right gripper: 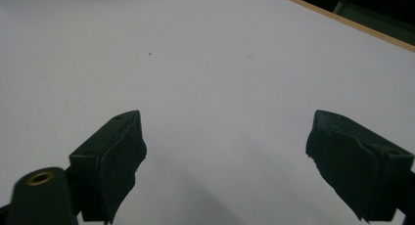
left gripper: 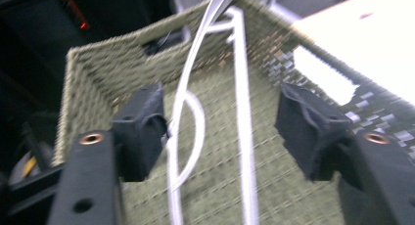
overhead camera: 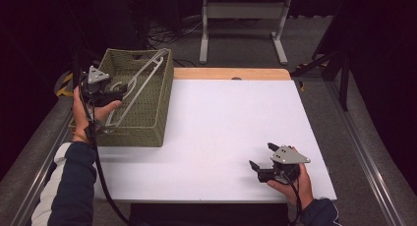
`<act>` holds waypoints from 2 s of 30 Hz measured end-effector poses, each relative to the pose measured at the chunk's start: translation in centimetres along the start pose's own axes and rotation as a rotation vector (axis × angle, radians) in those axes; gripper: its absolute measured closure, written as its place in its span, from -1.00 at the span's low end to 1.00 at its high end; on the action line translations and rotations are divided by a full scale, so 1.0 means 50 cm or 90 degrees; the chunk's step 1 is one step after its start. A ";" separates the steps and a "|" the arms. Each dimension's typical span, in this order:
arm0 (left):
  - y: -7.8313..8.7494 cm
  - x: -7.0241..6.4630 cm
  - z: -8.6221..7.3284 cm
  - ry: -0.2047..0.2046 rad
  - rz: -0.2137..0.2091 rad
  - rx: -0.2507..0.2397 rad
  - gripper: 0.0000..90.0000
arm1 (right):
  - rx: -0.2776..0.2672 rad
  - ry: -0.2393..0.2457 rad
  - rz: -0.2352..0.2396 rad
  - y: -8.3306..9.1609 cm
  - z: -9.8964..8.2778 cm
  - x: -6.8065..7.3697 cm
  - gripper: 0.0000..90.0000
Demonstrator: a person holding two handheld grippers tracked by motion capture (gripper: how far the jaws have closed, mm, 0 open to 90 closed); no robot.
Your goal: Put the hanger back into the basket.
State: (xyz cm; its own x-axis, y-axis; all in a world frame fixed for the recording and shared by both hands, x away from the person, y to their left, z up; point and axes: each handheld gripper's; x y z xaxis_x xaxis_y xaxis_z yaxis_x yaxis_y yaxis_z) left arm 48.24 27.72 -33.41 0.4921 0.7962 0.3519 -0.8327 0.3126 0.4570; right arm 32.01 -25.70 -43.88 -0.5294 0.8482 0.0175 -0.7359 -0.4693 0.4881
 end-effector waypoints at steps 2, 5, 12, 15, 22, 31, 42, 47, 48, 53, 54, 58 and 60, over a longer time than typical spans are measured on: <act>0.008 -0.011 0.004 -0.006 -0.002 -0.017 -0.41 | -0.002 0.002 -0.003 0.001 0.001 0.000 -0.70; 0.021 -0.031 0.007 -0.016 -0.016 -0.055 -0.47 | -0.004 0.000 -0.006 0.002 0.002 -0.001 -0.70; 0.043 -0.064 0.010 -0.031 -0.042 -0.108 -0.65 | -0.007 0.004 -0.007 0.003 0.004 -0.002 -0.70; 0.050 -0.079 0.011 -0.038 -0.047 -0.126 -0.75 | -0.011 0.002 -0.010 0.004 0.005 -0.003 -0.70; 0.066 -0.114 0.008 -0.055 -0.074 -0.166 -0.85 | -0.015 0.003 -0.011 0.006 0.006 -0.003 -0.69; 0.085 -0.165 -0.002 -0.075 -0.110 -0.210 -0.88 | -0.015 0.008 -0.013 0.005 0.006 -0.001 -0.69; 0.107 -0.211 -0.011 -0.102 -0.132 -0.245 -0.88 | -0.020 0.009 -0.016 0.007 0.007 0.000 -0.69; 0.118 -0.231 -0.021 -0.115 -0.147 -0.259 -0.87 | -0.027 0.014 -0.025 0.009 0.008 0.002 -0.69; 0.119 -0.236 -0.023 -0.119 -0.151 -0.261 -0.87 | -0.028 0.013 -0.026 0.009 0.008 0.002 -0.69; 0.128 -0.256 -0.033 -0.140 -0.155 -0.266 -0.84 | -0.032 0.017 -0.029 0.008 0.009 0.004 -0.69; 0.131 -0.262 -0.037 -0.133 -0.160 -0.270 -0.84 | -0.032 0.015 -0.029 0.008 0.009 0.006 -0.69; 0.137 -0.272 -0.044 -0.141 -0.168 -0.267 -0.84 | -0.034 0.016 -0.033 0.007 0.009 0.008 -0.69; 0.140 -0.282 -0.051 -0.142 -0.177 -0.261 -0.85 | -0.035 0.018 -0.031 0.006 0.010 0.009 -0.69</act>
State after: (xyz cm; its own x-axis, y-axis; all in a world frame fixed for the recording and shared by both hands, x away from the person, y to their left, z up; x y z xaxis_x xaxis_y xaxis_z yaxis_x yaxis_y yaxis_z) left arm 34.83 20.02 -37.26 0.7126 0.5396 0.4483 -0.6724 0.7076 0.2172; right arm 31.78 -25.34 -43.29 -0.5031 0.8637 -0.0305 -0.7828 -0.4405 0.4395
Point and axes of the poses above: each handheld gripper's, and its own axes: y roughly backward along the jaws, z roughly out of its top, x roughly to its left, and after that the axes turned 13 degrees about -y, right-handed
